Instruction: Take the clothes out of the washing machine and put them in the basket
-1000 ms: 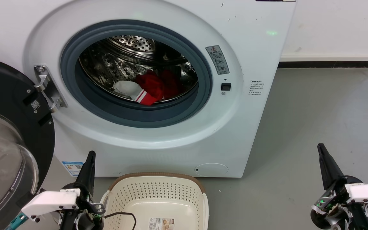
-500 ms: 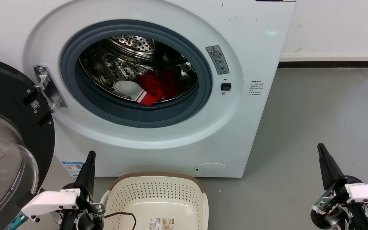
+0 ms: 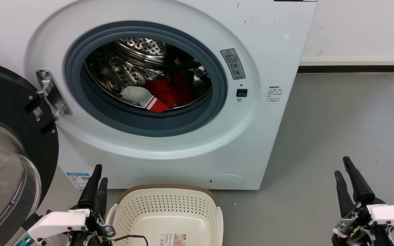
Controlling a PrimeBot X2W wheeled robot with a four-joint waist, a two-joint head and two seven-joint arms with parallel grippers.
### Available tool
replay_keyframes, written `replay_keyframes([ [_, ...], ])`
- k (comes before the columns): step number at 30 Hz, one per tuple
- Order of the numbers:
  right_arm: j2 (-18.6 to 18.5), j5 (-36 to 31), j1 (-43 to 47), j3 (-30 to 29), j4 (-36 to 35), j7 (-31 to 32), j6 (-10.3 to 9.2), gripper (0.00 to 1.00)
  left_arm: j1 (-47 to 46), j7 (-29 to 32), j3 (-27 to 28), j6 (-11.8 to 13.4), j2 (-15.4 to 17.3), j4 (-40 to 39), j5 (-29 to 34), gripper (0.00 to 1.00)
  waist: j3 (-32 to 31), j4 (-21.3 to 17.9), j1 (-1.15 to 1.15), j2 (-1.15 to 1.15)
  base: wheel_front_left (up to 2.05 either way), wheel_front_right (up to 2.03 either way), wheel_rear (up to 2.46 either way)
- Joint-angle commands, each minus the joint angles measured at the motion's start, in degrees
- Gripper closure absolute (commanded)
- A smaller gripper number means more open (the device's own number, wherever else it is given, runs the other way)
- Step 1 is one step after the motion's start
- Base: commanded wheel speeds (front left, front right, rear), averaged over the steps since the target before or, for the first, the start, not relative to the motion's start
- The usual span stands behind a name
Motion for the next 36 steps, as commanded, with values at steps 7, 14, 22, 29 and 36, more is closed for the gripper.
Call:
replay_keyframes([
  [7,-0.27,-1.99,-0.22,1.3,-2.65,-2.24,0.0,0.0,-1.54,-2.21,-2.09,0.0,0.11,-2.43,2.06,0.0,0.09,0.01,0.0,0.0,0.0,0.0,0.0],
  [14,-0.42,-8.64,0.15,1.28,-4.36,-4.14,0.0,0.0,-1.79,-4.07,-3.07,0.0,0.11,-4.69,7.2,0.0,0.17,0.07,0.0,0.0,0.0,0.0,0.0],
  [22,-0.09,-18.41,0.68,0.94,-6.16,-6.1,0.0,0.0,-2.13,-6.02,-3.97,0.0,0.12,-6.81,15.5,0.0,0.24,0.15,0.0,0.0,0.0,0.0,0.0],
  [29,-0.02,-26.15,1.1,1.27,-7.3,-7.71,0.0,0.0,-2.31,-7.61,-5.0,0.0,0.12,-7.85,22.9,0.0,0.3,0.23,0.0,0.0,0.0,0.0,0.0],
  [36,-0.01,-34.97,1.64,2.0,-8.52,-9.17,0.0,0.0,-2.53,-9.06,-5.72,0.0,0.13,-7.78,31.74,0.0,0.32,0.32,0.0,0.0,0.0,0.0,0.0],
])
